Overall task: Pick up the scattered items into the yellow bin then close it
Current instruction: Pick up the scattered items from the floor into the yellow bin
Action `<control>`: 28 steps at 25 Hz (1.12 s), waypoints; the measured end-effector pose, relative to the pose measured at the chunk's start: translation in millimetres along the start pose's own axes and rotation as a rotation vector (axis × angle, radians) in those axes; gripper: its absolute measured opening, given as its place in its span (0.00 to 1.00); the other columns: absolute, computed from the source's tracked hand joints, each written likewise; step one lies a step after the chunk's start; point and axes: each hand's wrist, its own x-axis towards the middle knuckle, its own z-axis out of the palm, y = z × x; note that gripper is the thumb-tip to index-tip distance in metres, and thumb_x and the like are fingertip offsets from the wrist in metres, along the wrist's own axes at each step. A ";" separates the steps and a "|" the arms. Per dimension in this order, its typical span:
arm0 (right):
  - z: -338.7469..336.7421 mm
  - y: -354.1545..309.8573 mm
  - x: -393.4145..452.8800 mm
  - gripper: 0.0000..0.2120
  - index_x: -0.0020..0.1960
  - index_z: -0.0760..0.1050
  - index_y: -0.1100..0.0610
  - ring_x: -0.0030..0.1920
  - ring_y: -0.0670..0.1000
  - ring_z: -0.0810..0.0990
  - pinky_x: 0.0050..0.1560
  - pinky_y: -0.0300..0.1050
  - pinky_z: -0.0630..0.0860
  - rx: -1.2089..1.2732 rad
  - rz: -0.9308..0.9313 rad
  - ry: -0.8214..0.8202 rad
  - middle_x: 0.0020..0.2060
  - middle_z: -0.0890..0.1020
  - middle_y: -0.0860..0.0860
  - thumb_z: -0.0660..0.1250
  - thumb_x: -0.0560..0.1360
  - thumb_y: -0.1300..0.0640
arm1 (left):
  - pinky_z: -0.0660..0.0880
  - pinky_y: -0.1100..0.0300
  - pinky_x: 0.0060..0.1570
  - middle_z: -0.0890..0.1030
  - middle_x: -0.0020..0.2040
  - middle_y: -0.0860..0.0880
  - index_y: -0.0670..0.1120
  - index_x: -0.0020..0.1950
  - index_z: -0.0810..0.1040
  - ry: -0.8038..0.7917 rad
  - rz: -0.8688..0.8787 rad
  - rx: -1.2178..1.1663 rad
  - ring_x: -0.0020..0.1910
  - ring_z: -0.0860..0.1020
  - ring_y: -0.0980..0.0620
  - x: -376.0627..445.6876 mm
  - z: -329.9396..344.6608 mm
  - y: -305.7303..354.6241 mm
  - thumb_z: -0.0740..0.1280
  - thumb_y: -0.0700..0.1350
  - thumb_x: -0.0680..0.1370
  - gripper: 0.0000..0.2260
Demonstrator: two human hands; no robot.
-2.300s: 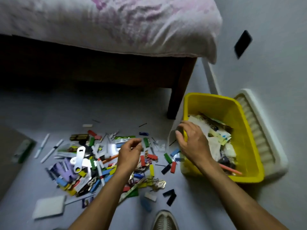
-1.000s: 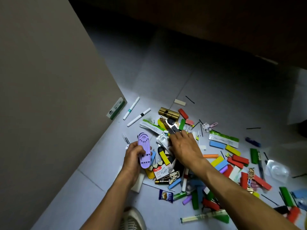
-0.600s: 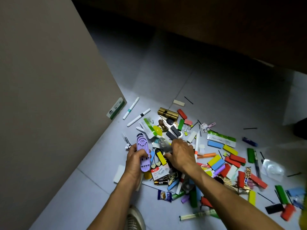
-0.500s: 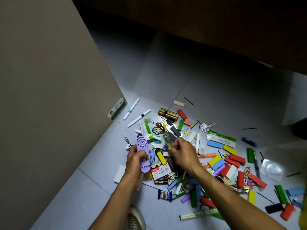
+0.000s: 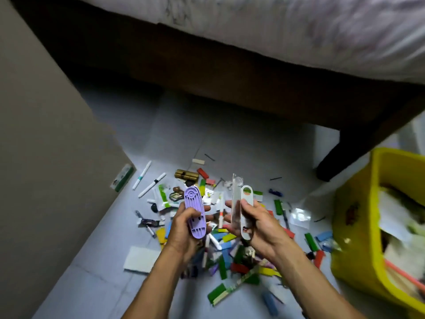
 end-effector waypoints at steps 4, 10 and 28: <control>-55.7 -56.2 -108.3 0.16 0.64 0.74 0.64 0.44 0.59 0.85 0.38 0.53 0.82 0.117 -0.231 0.146 0.51 0.84 0.59 0.59 0.81 0.58 | 0.73 0.59 0.31 0.81 0.41 0.44 0.43 0.56 0.78 -0.274 -0.130 0.165 0.35 0.79 0.49 -48.7 105.9 -37.3 0.59 0.40 0.79 0.10; -162.0 -120.0 -241.2 0.20 0.58 0.77 0.58 0.44 0.56 0.82 0.43 0.56 0.80 0.237 -0.465 0.377 0.45 0.82 0.56 0.53 0.83 0.47 | 0.76 0.59 0.47 0.84 0.54 0.48 0.44 0.64 0.76 -0.523 -0.247 0.352 0.54 0.80 0.49 -133.0 267.0 -114.2 0.58 0.51 0.83 0.16; -195.4 62.3 -121.1 0.16 0.59 0.76 0.50 0.55 0.52 0.80 0.51 0.47 0.77 -1.689 -0.086 0.313 0.58 0.79 0.49 0.64 0.74 0.63 | 0.76 0.58 0.52 0.81 0.56 0.50 0.51 0.57 0.80 -0.276 0.185 1.497 0.52 0.79 0.51 -48.8 16.7 -184.5 0.67 0.40 0.76 0.11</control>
